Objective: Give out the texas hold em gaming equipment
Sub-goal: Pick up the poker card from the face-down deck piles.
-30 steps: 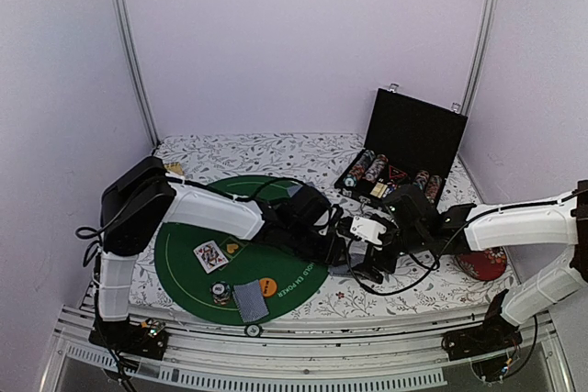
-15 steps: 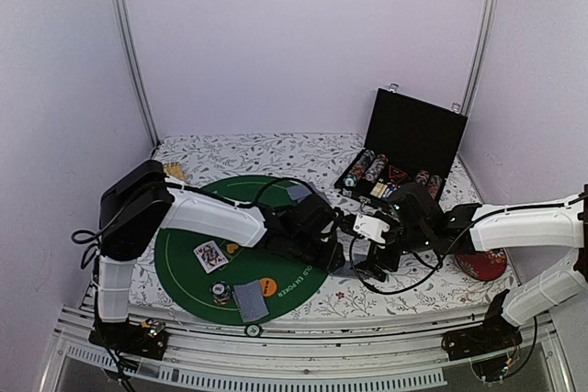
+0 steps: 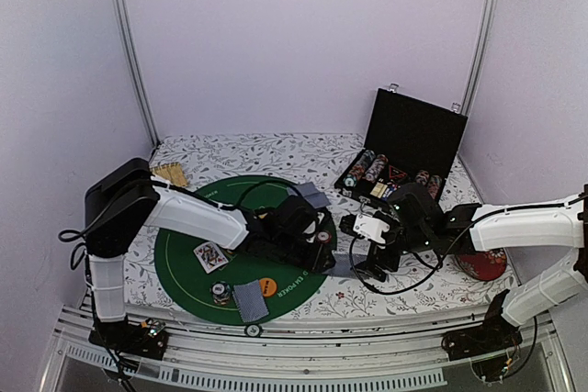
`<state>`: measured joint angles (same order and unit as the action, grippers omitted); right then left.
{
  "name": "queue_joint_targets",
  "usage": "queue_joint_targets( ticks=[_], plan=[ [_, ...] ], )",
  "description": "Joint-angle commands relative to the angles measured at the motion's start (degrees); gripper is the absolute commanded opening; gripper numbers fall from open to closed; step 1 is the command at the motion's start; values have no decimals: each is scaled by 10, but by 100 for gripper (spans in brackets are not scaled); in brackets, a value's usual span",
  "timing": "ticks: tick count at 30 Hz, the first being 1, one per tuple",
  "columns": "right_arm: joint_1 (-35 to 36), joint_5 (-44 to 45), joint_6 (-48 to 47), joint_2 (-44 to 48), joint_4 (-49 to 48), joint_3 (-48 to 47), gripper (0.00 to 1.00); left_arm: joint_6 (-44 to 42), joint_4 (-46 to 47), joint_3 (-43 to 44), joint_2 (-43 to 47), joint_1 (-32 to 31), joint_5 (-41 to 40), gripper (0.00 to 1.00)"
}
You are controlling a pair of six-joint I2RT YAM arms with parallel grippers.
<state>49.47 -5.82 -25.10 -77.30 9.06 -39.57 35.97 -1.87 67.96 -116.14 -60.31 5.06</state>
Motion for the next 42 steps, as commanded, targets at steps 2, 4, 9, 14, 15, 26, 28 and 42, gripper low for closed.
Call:
queue_joint_targets(
  ticks=[2,4,9,14,15,26,28,42],
  plan=[
    [-2,2,-4,11,6,2,99,41,73,-97,1,55,139,48],
    [-2,3,-4,12,8,2,99,47,111,-106,-4,62,171,46],
    [-1,1,-6,16,9,1,99,61,142,-103,-25,65,221,40],
    [-1,0,-4,18,10,1,99,73,150,-106,-37,70,232,23],
    [-1,0,-4,18,10,0,99,74,154,-107,-37,71,236,20],
    [-1,-2,-4,9,14,-2,99,87,192,-112,-30,76,270,29],
    [-1,-2,-4,8,13,-3,99,88,197,-113,-31,76,272,30],
    [-2,0,-9,6,19,-6,99,50,159,-120,26,79,256,0]
  ],
)
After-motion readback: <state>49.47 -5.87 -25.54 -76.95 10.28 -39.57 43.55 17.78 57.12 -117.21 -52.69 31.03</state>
